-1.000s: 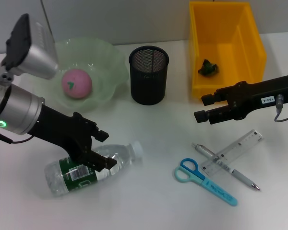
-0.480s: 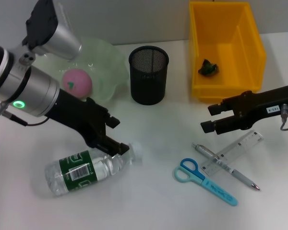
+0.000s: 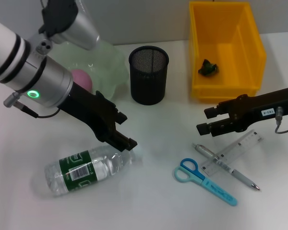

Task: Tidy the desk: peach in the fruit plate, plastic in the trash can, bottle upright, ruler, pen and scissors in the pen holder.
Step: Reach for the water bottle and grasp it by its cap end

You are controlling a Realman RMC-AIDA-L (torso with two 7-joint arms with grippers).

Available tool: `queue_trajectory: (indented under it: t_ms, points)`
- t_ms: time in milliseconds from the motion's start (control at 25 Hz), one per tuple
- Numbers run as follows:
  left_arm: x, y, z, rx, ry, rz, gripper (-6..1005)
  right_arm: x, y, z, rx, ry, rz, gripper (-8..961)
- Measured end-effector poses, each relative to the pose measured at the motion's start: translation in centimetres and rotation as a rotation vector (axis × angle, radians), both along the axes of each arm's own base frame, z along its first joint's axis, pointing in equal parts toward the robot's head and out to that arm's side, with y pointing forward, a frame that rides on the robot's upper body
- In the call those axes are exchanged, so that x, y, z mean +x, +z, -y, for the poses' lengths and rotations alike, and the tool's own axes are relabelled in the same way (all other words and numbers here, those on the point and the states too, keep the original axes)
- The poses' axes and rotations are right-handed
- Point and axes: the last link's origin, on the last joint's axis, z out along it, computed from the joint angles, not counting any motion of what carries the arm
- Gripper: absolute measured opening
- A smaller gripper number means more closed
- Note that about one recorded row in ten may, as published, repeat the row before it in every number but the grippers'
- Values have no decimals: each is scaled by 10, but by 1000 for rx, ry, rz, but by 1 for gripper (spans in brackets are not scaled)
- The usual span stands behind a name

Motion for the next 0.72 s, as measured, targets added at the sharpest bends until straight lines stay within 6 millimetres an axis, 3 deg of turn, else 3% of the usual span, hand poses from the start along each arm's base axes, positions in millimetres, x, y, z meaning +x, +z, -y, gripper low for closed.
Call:
queue_trajectory:
  t_ms: [320,720]
  points:
    - [-1,-20,3,-8,-36,-74,755,1,-6,-1,-15,-10,3,725]
    - [-4,-27,0,17,-67,-119,754,-3,1,-9,-8,3,31,725]
